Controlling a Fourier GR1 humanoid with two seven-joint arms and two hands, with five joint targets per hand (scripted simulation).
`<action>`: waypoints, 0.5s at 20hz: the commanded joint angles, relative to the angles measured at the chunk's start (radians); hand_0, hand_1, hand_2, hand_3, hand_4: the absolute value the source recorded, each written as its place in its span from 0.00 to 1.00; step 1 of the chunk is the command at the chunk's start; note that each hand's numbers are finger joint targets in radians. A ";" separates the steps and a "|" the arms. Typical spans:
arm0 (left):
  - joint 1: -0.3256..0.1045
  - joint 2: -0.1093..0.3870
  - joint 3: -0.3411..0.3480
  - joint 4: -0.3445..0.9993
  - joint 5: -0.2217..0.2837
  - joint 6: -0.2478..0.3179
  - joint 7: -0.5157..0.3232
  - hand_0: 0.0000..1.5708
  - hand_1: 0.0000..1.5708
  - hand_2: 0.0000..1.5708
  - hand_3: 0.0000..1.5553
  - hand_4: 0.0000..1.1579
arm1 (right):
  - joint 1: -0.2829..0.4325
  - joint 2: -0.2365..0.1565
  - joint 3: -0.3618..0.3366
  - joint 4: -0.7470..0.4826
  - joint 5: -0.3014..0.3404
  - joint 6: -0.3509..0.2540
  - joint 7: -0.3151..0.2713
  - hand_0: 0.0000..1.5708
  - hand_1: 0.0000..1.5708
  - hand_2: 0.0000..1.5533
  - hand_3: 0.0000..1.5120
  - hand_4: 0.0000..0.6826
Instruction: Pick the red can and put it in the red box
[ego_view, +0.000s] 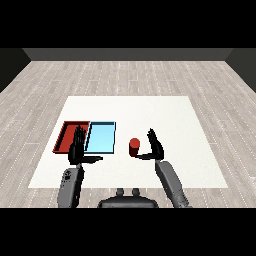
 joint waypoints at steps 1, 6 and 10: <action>0.061 -0.005 -0.004 -0.032 0.014 -0.011 -0.017 0.00 0.00 0.00 0.00 0.00 | -0.019 0.000 0.012 0.021 -0.033 -0.008 0.000 0.00 0.00 0.00 0.00 0.00; -0.043 0.021 0.032 0.065 0.028 -0.025 -0.026 0.00 0.00 0.00 0.00 0.00 | -0.089 0.000 0.034 0.135 -0.080 -0.013 -0.023 0.00 0.00 0.00 0.00 0.00; -0.011 0.014 0.012 -0.017 0.018 -0.002 0.024 0.00 0.00 0.00 0.00 0.00 | 0.018 0.000 0.075 0.076 -0.082 -0.034 -0.042 0.00 0.00 0.00 0.00 0.00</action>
